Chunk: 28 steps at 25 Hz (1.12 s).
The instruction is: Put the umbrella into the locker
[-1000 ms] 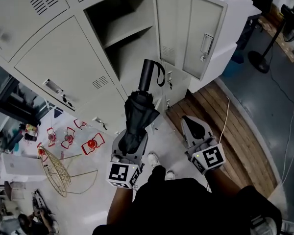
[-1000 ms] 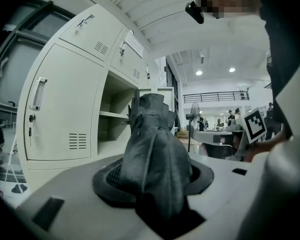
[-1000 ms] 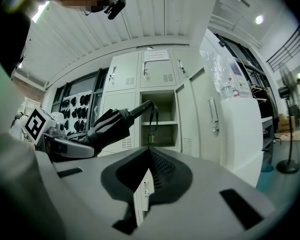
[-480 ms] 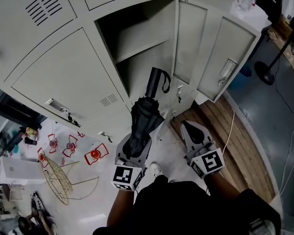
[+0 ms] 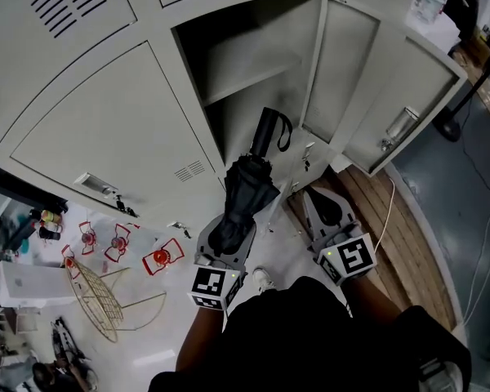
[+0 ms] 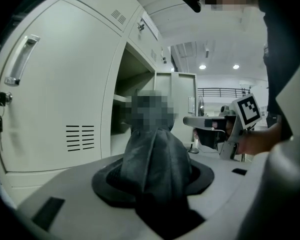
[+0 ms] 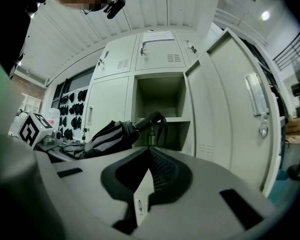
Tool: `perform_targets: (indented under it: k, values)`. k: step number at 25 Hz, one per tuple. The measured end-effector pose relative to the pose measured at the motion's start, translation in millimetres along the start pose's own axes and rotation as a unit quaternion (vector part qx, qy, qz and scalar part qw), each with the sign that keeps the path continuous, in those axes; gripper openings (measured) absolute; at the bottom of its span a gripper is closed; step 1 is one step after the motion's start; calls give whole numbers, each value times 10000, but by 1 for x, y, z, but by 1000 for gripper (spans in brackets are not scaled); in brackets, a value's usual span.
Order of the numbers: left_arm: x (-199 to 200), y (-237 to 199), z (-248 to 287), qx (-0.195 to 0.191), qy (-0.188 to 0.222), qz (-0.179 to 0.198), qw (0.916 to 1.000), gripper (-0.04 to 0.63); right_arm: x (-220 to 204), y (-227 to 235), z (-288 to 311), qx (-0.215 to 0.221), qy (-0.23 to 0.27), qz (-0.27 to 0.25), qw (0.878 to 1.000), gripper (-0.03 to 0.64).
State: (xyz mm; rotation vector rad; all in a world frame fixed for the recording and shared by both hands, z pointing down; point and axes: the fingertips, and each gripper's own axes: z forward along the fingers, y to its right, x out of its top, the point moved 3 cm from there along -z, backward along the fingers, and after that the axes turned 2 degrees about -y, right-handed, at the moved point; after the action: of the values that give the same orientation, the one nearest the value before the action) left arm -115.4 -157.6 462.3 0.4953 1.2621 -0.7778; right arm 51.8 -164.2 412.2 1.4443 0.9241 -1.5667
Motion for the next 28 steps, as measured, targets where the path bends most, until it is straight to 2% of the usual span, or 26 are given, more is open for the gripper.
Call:
perform_targets:
  k: [5,10,17,24,28]
  values:
    - [-1,-5,18,-75,-13,-17,10000,219,6,11,14,110,226,-131,9996,-2]
    - [-5,-8,43,122,-134,-69,9998,219,-1,27,28,427,151,-134,9989,-2]
    - [-10,-12,73,771,-267,-374,9960,219,-3,43,52,1239,98,-356,9916,-2]
    - [-14,-21,105,1532,-692,-554,9842,218,-1,54,58,1728,103,-345,9843,-2]
    - [-6,-28,124,1806,-692,-533,9797,218,-3,60,55,1914,57,-326,9810,-2]
